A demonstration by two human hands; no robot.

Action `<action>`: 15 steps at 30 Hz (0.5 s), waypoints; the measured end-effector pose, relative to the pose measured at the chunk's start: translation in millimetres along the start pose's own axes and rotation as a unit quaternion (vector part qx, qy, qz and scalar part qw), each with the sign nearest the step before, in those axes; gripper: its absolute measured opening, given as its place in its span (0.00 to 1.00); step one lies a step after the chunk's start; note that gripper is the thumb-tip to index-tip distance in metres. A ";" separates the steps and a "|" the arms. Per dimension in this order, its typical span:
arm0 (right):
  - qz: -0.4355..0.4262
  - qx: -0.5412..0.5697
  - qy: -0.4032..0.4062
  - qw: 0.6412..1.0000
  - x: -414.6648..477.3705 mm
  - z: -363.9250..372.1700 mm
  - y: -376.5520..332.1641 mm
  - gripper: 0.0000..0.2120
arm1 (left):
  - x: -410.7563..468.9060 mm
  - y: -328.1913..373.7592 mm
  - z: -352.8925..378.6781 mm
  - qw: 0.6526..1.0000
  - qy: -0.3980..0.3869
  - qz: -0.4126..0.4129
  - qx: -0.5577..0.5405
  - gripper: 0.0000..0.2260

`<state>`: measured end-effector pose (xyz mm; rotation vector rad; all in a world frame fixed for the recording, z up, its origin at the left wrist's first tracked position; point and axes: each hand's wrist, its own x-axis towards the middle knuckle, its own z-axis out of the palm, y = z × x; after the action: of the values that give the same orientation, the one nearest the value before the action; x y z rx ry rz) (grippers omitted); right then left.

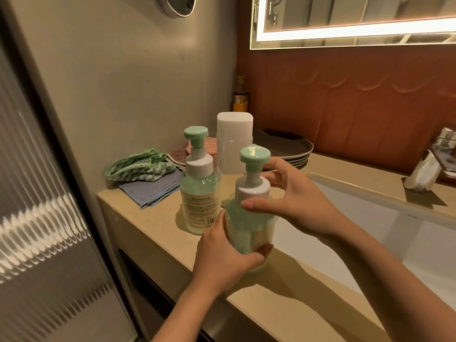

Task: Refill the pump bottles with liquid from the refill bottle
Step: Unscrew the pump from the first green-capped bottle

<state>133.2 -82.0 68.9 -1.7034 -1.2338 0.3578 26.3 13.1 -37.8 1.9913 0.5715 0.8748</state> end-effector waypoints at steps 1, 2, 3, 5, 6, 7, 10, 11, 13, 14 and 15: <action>0.004 0.003 -0.030 1.000 0.1 -3.4 0.0 0.39 | 0.0 0.3 0.0 1.000 -0.002 0.001 0.001 0.31; 0.001 0.000 -0.053 0.999 -0.6 -5.0 -0.4 0.39 | -0.3 0.7 0.0 1.000 -0.003 0.005 0.003 0.32; -0.005 -0.007 -0.067 0.998 -1.0 -5.3 -1.1 0.38 | 0.2 1.1 0.1 1.000 -0.004 0.011 0.004 0.32; -0.014 -0.025 -0.061 0.998 -2.6 -2.7 -4.4 0.37 | 0.1 1.9 0.9 1.000 -0.004 0.021 0.001 0.32; -0.015 -0.036 -0.040 0.998 -3.0 -0.5 -7.0 0.38 | 0.5 2.2 1.0 1.000 -0.004 0.022 -0.003 0.32; -0.015 -0.057 -0.011 0.998 -3.4 1.9 -9.2 0.39 | 0.4 2.4 1.2 1.000 -0.002 0.018 -0.011 0.32; -0.031 -0.126 0.064 0.989 -4.7 8.5 -11.4 0.37 | -0.4 1.7 1.1 1.000 0.001 0.003 -0.030 0.30; -0.033 -0.131 0.079 0.988 -5.1 9.4 -11.2 0.36 | -0.7 1.3 0.9 1.000 0.000 0.000 -0.030 0.30; -0.032 -0.130 0.092 0.987 -5.4 6.9 -9.9 0.35 | -0.8 1.1 0.6 1.000 -0.003 0.000 -0.021 0.32; -0.030 -0.127 0.086 0.988 -5.4 4.1 -9.8 0.35 | -0.7 1.0 0.5 1.000 -0.004 0.000 -0.015 0.33; -0.028 -0.121 0.074 0.990 -4.8 0.7 -9.6 0.36 | -0.7 1.2 0.4 1.000 -0.004 -0.001 -0.010 0.33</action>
<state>125.2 -85.5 75.2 -1.8588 -1.2519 0.0472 26.2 11.8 -37.2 1.9756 0.5572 0.8675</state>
